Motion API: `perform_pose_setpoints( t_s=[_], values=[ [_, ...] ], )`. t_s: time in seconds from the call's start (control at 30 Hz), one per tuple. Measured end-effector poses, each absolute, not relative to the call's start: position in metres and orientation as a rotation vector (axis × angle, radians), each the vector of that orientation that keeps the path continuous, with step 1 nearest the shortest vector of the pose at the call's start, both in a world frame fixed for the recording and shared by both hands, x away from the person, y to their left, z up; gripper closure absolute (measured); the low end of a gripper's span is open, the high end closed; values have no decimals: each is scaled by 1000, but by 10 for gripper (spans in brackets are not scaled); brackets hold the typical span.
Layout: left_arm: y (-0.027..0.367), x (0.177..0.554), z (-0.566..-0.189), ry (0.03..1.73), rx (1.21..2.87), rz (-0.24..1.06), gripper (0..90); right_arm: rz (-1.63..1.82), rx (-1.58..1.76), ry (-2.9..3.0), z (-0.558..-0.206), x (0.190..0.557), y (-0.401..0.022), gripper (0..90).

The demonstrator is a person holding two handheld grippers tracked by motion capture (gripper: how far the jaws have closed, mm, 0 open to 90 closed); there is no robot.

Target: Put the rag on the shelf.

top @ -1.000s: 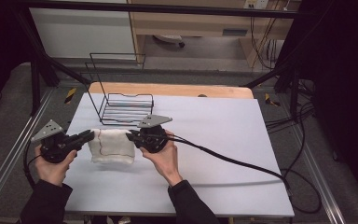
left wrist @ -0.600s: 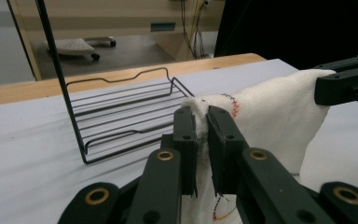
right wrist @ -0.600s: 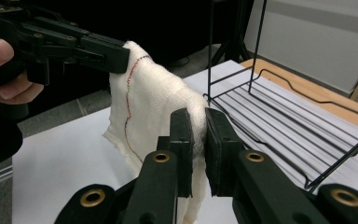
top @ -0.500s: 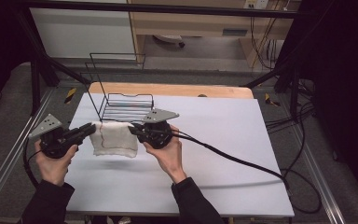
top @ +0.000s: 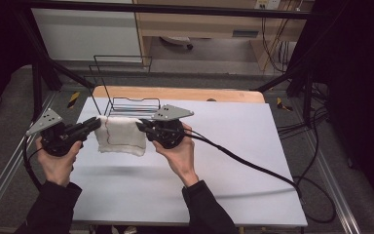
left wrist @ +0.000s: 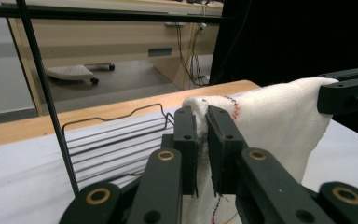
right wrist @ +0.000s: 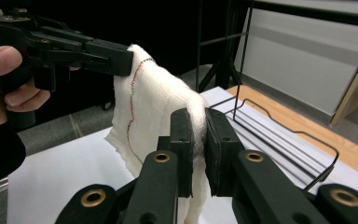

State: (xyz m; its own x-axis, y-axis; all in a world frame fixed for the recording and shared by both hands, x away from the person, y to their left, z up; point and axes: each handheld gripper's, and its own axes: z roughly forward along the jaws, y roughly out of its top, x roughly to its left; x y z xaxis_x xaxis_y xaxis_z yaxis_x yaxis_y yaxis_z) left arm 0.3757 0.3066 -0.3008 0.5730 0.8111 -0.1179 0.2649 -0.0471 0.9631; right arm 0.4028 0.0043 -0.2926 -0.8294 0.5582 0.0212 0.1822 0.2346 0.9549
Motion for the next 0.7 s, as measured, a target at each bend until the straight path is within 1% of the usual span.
perform_pose_setpoints(
  t_s=[0.7],
  values=[
    [302,388,-269,871,1535,615,829,1662,653,2057,-265,409,0,830]
  ],
)
